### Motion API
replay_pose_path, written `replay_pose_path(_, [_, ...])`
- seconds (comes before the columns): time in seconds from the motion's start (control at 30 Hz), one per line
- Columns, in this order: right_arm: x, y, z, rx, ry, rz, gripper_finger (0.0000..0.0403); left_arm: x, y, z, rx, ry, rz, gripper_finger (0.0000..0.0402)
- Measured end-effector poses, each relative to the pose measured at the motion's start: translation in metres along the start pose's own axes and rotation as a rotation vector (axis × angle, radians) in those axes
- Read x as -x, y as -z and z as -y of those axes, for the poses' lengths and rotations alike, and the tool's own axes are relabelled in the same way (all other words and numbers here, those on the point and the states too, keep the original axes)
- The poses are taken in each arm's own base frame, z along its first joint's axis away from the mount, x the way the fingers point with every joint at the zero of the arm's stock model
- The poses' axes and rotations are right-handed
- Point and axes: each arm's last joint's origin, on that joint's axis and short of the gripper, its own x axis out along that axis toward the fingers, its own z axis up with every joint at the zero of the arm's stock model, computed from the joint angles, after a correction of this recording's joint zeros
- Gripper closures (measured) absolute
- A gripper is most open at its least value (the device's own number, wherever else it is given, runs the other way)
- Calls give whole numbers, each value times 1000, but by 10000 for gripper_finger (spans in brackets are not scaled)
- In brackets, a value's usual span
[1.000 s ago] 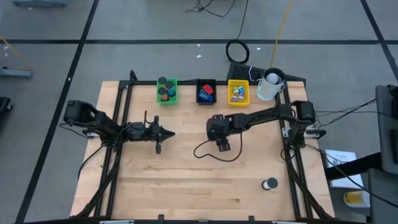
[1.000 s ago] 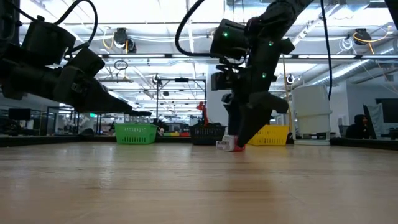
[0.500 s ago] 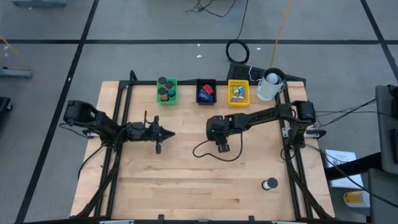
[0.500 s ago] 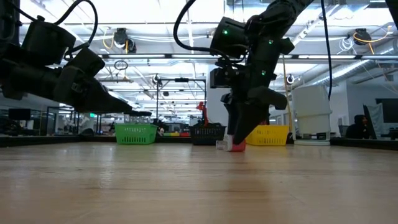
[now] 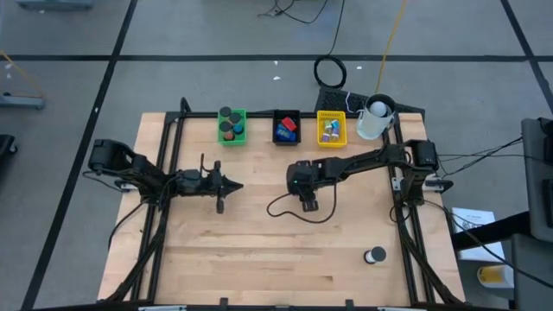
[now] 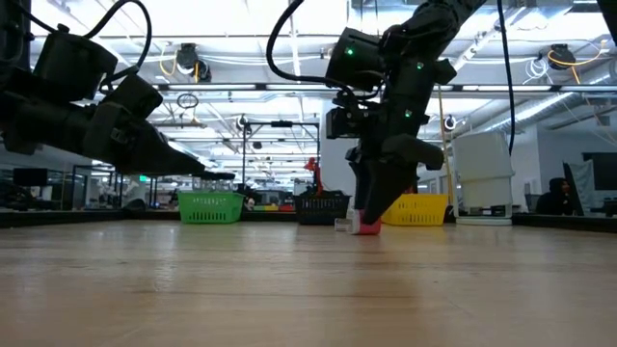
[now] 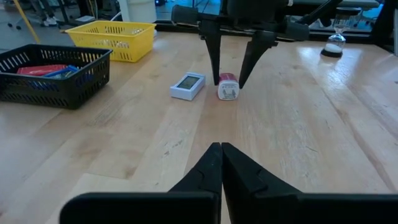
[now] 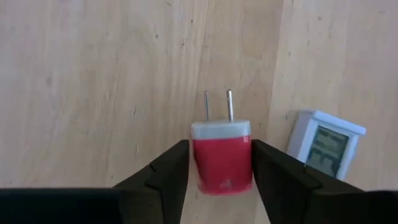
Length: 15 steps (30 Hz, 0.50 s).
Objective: Pick & Place Office items
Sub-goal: Put the pink charger adapter into the yellow bin
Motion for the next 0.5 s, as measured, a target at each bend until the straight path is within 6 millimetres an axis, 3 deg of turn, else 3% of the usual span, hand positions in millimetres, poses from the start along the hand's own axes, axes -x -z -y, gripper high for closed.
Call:
replay_pose_path(0.1, [-10,1,0,0,-3,-15,248,0,0,0,0,0,0,394])
replay_pose_path(0.33, [-10,2,0,-3,-5,-22,265,0,0,0,1,1,0,372])
replay_pose_path(0.5, [13,-3,0,-63,10,37,267,0,0,0,3,1,0,371])
